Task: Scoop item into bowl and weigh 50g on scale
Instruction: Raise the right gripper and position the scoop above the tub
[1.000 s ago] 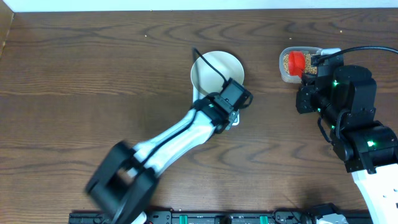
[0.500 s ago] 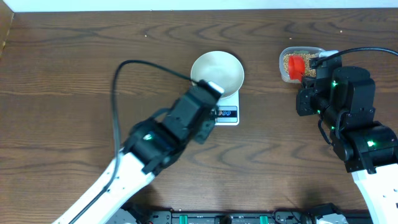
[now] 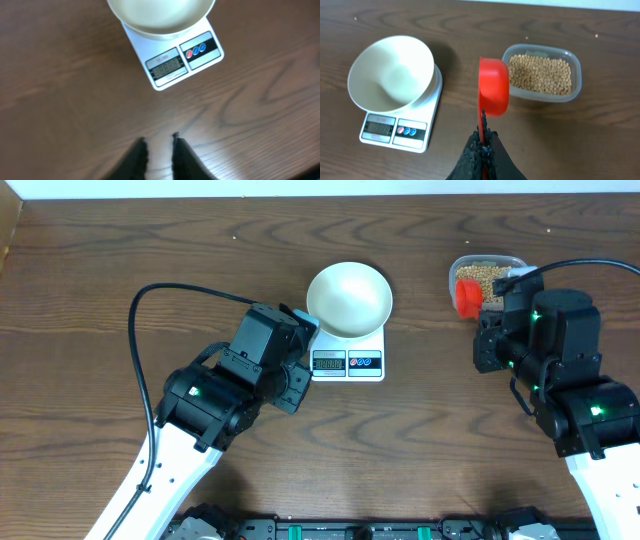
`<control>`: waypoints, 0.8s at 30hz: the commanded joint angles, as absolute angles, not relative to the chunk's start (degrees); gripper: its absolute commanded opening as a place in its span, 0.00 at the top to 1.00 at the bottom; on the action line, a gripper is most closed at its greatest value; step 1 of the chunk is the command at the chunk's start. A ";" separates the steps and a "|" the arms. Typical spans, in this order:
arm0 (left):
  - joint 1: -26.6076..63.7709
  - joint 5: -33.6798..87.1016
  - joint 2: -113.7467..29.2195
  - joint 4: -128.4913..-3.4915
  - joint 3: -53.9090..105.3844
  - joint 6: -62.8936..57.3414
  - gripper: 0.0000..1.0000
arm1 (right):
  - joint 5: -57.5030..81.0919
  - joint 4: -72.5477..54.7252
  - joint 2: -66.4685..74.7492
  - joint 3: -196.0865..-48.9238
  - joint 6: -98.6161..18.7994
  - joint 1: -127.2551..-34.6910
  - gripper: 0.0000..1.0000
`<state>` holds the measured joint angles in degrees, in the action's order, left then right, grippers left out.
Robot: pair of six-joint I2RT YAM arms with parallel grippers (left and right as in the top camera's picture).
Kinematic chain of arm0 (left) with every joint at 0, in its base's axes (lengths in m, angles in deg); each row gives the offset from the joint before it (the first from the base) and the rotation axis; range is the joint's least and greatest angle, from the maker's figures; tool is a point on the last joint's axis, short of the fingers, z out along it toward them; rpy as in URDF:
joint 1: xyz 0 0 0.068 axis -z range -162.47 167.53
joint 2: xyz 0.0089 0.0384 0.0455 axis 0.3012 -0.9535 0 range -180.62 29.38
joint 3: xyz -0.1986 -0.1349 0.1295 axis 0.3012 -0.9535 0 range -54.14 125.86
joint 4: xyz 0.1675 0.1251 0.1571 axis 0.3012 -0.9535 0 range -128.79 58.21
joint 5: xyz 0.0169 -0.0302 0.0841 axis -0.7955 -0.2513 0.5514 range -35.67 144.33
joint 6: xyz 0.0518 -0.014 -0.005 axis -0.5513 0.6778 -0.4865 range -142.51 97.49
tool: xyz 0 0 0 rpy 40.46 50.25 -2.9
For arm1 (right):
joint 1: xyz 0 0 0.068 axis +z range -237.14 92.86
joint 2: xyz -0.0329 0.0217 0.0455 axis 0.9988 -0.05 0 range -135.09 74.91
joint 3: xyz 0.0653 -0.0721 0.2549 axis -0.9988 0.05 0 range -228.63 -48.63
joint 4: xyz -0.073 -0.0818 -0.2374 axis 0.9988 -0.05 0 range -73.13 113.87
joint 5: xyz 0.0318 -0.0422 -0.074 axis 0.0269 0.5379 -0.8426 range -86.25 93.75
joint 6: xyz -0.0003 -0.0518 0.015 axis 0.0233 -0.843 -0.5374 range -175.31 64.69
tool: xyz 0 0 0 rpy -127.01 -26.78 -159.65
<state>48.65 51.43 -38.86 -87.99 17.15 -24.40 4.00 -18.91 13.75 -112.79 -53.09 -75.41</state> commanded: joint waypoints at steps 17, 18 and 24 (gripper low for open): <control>48.30 50.25 -39.19 -87.44 18.74 -24.67 0.09 | 4.35 -19.65 14.36 -113.64 -54.90 -75.80 0.99; 48.30 50.25 -39.19 -87.44 18.74 -24.67 0.09 | 4.29 -19.61 14.38 -113.64 -56.06 -75.80 0.99; 48.30 50.25 -39.19 -87.44 18.74 -24.67 0.09 | -0.98 -16.40 13.09 -113.64 -59.58 -75.80 0.99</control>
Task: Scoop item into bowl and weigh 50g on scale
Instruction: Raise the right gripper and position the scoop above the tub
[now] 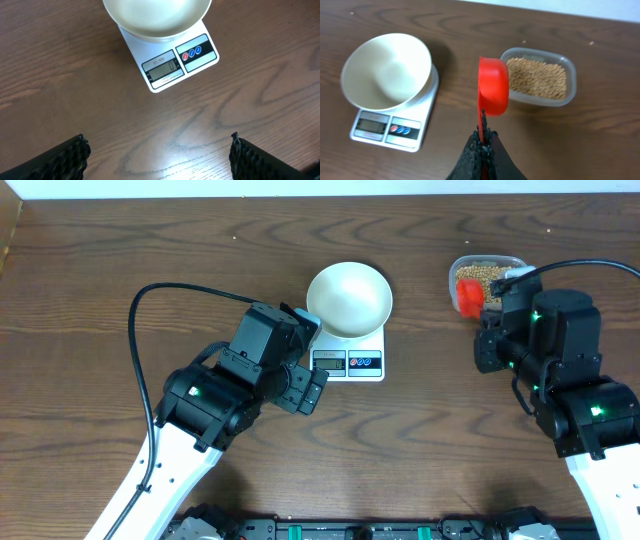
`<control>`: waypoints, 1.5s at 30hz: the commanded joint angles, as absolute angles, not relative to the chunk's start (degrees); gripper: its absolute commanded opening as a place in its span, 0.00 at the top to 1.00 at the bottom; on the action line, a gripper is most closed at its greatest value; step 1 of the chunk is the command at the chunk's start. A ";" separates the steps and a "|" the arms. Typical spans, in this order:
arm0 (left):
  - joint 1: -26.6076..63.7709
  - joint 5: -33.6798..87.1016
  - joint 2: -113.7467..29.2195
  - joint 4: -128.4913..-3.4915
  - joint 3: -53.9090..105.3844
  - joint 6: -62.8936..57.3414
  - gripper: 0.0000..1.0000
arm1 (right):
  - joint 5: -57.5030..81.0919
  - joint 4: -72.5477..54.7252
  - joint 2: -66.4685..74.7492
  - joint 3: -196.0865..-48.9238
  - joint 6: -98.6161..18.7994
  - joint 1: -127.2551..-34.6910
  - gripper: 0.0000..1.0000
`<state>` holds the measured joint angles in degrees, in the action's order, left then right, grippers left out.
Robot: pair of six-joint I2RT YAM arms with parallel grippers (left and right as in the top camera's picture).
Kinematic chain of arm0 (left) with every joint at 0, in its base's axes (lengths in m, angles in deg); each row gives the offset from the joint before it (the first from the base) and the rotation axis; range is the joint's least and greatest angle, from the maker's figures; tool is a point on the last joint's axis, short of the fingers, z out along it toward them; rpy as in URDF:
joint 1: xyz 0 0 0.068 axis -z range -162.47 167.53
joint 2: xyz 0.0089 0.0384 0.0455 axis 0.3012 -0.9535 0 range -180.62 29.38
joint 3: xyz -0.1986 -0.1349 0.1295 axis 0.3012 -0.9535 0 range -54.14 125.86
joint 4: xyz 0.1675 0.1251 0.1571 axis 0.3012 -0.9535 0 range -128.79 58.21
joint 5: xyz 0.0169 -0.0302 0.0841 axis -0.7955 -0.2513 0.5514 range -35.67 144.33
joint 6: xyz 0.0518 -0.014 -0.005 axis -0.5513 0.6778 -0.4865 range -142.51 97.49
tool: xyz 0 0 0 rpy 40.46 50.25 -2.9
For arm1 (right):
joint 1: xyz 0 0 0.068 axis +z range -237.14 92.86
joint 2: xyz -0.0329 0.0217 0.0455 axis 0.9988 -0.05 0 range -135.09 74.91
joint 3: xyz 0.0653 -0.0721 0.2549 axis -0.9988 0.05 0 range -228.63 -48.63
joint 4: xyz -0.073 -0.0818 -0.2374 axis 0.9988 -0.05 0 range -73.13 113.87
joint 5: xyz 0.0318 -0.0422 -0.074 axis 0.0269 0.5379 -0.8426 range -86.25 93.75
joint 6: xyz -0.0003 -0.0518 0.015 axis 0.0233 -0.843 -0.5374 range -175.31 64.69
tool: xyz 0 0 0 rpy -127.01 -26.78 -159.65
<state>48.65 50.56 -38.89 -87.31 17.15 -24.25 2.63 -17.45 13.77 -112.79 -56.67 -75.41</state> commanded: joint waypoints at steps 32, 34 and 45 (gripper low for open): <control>48.30 50.25 -39.19 -87.44 18.74 -24.67 0.08 | -21.29 -23.22 -22.38 -138.95 -65.22 -78.86 0.99; 48.30 50.25 -39.19 -87.44 18.74 -24.64 0.08 | -21.50 -21.25 -24.53 -138.95 -65.17 -79.50 0.99; 48.30 50.25 -39.19 -87.44 18.74 -24.67 0.08 | -17.68 -17.23 -33.27 -138.95 -65.22 -81.25 0.99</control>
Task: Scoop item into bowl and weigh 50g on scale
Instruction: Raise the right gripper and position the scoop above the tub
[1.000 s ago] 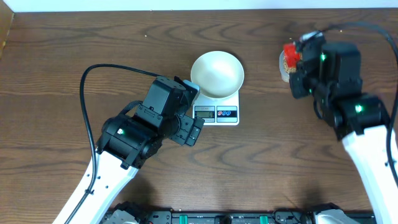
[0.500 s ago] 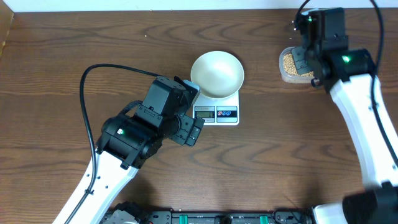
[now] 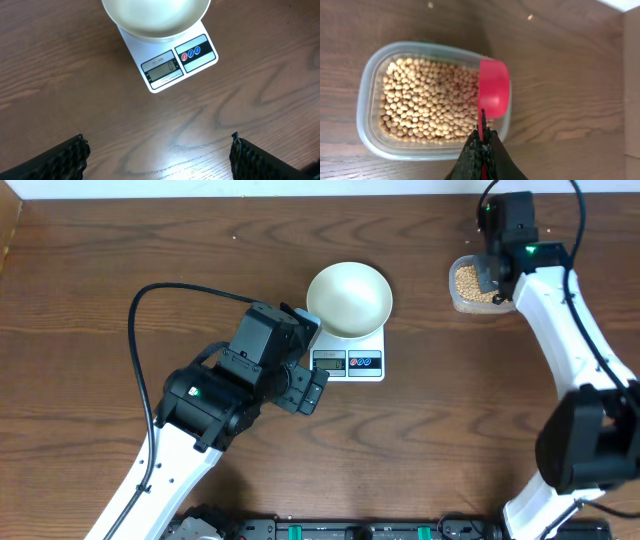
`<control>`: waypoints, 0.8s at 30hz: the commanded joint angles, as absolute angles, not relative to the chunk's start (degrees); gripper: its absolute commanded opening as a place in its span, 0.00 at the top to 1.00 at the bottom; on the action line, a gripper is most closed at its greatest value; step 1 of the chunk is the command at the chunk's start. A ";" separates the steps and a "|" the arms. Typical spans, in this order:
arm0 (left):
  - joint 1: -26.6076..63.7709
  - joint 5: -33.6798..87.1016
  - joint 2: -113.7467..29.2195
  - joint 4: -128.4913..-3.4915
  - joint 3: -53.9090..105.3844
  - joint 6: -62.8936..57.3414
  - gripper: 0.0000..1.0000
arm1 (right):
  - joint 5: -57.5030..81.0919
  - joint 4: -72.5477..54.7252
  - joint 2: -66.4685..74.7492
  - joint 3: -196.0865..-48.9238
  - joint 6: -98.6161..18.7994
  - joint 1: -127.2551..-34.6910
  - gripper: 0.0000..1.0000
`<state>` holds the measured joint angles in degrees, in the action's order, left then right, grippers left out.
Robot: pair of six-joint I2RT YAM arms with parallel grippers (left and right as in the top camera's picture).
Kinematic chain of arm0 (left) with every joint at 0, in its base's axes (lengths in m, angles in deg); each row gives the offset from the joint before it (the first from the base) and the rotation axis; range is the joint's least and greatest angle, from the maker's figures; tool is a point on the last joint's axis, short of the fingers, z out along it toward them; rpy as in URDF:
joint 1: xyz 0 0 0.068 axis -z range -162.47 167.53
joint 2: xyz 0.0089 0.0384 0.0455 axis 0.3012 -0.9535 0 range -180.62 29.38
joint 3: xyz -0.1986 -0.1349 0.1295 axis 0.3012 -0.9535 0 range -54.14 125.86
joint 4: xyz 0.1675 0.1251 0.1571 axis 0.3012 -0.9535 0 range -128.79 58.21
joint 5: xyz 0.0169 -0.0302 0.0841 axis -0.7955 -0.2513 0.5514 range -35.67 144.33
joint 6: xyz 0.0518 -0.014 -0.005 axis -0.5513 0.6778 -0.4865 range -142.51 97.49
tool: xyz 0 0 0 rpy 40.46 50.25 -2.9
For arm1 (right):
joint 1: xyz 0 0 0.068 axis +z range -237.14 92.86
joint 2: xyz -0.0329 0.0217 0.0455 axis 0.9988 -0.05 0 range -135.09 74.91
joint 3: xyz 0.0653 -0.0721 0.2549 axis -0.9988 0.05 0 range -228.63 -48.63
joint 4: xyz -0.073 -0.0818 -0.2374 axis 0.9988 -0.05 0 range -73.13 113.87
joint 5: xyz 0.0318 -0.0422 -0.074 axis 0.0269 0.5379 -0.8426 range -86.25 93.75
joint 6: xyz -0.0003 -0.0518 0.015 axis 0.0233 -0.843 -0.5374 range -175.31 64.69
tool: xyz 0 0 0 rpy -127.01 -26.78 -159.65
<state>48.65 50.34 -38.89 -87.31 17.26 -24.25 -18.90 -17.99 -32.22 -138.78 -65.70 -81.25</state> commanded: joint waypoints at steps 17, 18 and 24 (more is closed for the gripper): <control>48.30 50.25 -39.19 -87.44 18.74 -24.64 0.08 | -4.65 -19.39 -34.86 -138.95 -65.22 -80.13 0.99; 48.30 50.25 -39.19 -87.44 18.74 -24.64 0.08 | -4.65 -19.41 -34.86 -138.95 -65.22 -79.93 0.99; 48.30 50.27 -39.19 -87.44 18.74 -24.67 0.08 | -0.92 -19.70 -34.82 -139.00 -65.17 -79.91 0.99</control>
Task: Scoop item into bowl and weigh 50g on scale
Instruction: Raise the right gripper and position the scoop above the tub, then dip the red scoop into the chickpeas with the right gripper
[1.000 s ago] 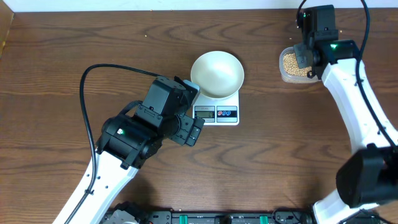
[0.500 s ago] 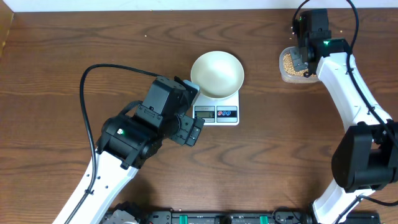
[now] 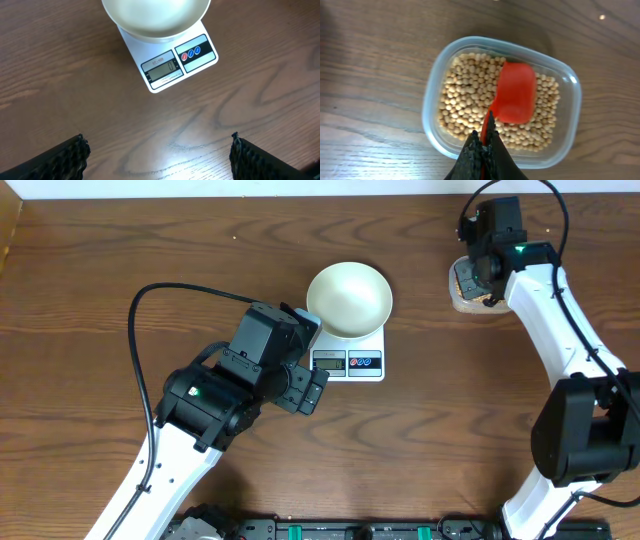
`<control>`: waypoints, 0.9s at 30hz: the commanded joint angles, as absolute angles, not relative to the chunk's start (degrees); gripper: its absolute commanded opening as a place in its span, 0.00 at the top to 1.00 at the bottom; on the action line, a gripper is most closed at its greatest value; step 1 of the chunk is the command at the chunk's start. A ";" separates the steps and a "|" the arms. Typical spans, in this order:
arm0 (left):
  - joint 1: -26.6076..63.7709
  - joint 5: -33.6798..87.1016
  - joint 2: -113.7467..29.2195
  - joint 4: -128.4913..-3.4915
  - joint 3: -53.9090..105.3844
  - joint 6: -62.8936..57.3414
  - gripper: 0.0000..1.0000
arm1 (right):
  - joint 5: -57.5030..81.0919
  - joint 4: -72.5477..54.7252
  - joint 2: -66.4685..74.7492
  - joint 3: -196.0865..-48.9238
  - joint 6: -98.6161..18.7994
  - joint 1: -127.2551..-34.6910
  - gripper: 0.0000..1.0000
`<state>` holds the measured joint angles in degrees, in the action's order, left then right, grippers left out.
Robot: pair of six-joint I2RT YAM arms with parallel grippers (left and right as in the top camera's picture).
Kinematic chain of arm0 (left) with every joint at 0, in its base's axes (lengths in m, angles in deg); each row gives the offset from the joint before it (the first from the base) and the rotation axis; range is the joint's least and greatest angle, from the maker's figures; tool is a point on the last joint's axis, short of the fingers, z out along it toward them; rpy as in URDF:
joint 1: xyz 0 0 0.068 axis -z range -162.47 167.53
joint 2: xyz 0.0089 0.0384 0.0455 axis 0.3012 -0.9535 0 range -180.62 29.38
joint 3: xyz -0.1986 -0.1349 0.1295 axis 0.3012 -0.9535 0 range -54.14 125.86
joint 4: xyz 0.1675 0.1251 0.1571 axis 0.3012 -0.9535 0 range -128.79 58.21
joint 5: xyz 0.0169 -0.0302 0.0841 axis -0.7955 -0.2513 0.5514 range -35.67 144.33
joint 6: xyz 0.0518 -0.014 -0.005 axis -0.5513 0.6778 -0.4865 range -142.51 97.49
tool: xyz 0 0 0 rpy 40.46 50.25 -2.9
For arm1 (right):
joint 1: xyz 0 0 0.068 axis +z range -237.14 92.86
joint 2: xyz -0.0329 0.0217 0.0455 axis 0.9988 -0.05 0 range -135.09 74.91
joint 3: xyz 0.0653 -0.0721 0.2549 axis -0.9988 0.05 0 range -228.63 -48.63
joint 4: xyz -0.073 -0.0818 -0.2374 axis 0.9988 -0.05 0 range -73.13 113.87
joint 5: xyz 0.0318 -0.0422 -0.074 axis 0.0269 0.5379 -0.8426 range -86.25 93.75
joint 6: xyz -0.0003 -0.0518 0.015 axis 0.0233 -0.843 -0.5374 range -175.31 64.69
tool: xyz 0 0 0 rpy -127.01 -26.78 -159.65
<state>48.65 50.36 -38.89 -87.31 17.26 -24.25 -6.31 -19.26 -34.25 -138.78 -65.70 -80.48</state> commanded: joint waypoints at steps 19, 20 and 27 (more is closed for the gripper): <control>48.30 50.25 -39.19 -87.44 18.74 -24.67 0.08 | 15.30 -22.28 -34.82 -138.93 -63.14 -89.05 0.99; 48.30 50.25 -39.19 -87.44 18.74 -24.67 0.08 | 17.16 -22.30 -34.82 -138.93 -63.32 -90.08 0.99; 48.30 50.25 -39.19 -87.44 18.74 -24.67 0.08 | 25.18 -22.74 -34.82 -138.93 -64.91 -95.50 0.99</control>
<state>48.65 50.34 -38.89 -87.31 17.26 -24.25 19.30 -21.88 -34.25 -138.80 -64.63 -94.01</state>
